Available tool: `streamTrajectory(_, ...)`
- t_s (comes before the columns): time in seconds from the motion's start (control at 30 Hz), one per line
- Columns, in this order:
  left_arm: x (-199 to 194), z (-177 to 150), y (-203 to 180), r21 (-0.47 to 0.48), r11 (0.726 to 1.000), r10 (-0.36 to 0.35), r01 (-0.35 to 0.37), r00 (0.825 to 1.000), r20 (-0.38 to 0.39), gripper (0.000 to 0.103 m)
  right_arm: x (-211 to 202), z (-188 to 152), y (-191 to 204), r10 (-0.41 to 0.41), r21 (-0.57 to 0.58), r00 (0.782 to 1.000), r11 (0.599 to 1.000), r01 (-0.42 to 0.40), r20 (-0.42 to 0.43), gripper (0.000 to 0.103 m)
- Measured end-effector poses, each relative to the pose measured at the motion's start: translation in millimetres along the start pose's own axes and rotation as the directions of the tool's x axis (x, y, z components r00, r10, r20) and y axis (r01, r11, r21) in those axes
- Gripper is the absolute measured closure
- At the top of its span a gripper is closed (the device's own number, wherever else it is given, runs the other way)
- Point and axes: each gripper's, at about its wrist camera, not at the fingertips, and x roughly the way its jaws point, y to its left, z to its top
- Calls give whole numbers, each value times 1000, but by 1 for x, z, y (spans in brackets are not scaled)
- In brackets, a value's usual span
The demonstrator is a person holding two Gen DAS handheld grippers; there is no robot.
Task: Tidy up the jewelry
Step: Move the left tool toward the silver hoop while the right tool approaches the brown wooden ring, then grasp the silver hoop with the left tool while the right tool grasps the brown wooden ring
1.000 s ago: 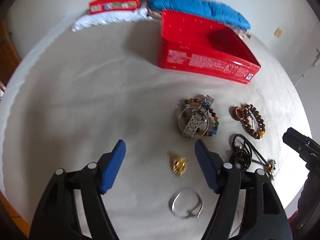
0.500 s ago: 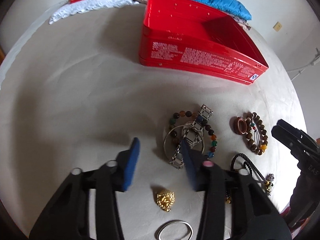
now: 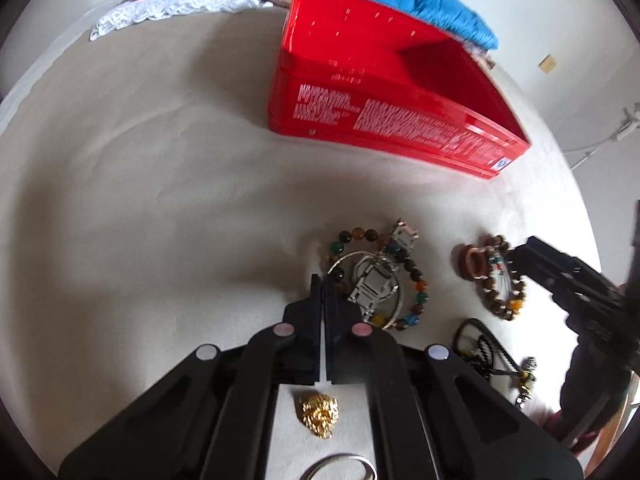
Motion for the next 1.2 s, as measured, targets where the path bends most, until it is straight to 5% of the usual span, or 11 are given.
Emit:
streamTrajectory(0.27,-28,6,37,-79,997,-1,8,996,85,103,9,-3,-5,10,2,1000,1000,-10,-14,45)
streamTrajectory(0.47,-16,7,46,-94,996,0,2,1000,21,102,13,-4,-3,-3,-13,1000,1000,3,-14,45)
streamTrajectory(0.5,-15,6,38,-71,997,-5,5,1000,12,94,14,-5,-3,-3,-11,1000,1000,2,-15,45)
streamTrajectory(0.6,-16,2,21,-44,999,12,-10,999,36,42,14,-5,-5,-3,-7,1000,1000,3,-15,45)
streamTrajectory(0.63,-17,0,16,-35,999,21,-20,999,48,39,14,-5,-4,-3,-9,1000,1000,3,-15,45)
streamTrajectory(1.0,13,-2,-12,51,996,73,-72,997,-16,34,13,-8,-3,8,-17,1000,1000,-8,-12,45)
streamTrajectory(1.13,13,-1,-13,62,995,75,-74,997,-5,55,14,-8,-4,7,-20,1000,1000,-7,-11,45)
streamTrajectory(1.2,11,-2,-13,59,996,66,-65,998,-5,55,14,-8,-4,4,-20,1000,1000,-5,-9,45)
